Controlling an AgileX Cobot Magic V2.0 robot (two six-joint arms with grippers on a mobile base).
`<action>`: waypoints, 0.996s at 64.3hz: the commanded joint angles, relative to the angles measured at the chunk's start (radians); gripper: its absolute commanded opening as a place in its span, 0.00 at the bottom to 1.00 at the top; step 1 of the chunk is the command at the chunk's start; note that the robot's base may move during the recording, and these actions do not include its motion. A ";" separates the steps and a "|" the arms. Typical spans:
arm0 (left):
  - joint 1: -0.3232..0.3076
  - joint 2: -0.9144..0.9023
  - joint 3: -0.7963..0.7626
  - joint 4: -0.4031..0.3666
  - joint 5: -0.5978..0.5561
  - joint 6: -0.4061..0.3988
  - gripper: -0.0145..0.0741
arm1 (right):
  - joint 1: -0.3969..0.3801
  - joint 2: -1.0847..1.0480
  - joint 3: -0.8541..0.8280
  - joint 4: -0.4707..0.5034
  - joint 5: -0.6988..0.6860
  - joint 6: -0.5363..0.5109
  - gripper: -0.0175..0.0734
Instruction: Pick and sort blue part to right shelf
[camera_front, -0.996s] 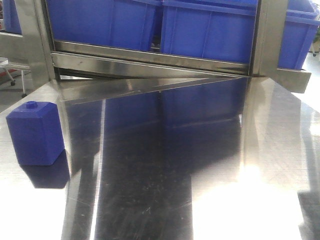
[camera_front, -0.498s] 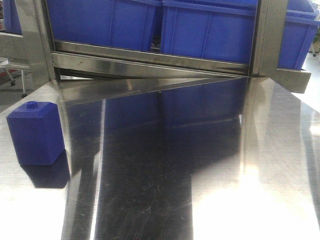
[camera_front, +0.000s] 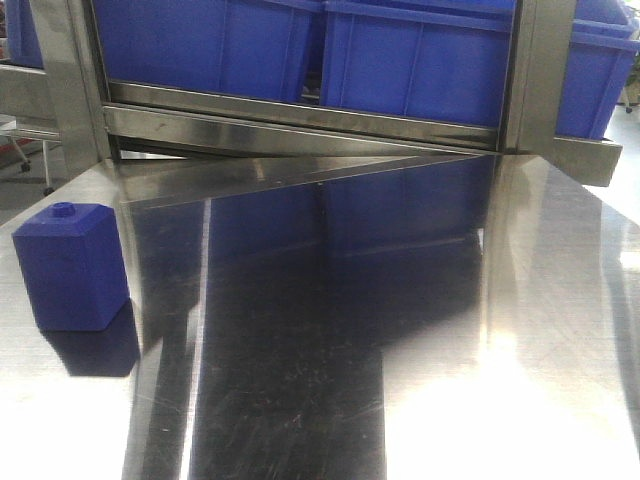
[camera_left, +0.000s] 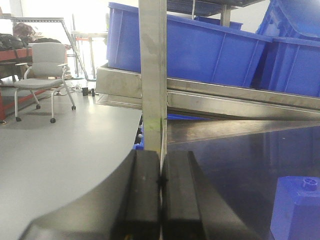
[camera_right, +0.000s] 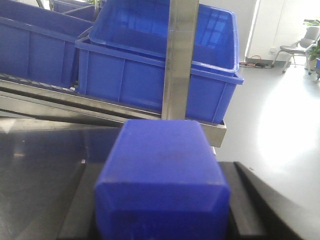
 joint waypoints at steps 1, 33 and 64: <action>0.002 -0.025 0.025 -0.002 -0.086 -0.009 0.31 | -0.005 0.010 -0.030 -0.014 -0.091 -0.006 0.64; 0.002 -0.025 0.025 -0.002 -0.086 -0.009 0.31 | -0.005 0.010 -0.030 -0.014 -0.091 -0.006 0.64; 0.002 -0.003 -0.029 -0.002 -0.039 -0.009 0.31 | -0.005 0.010 -0.030 -0.014 -0.091 -0.006 0.64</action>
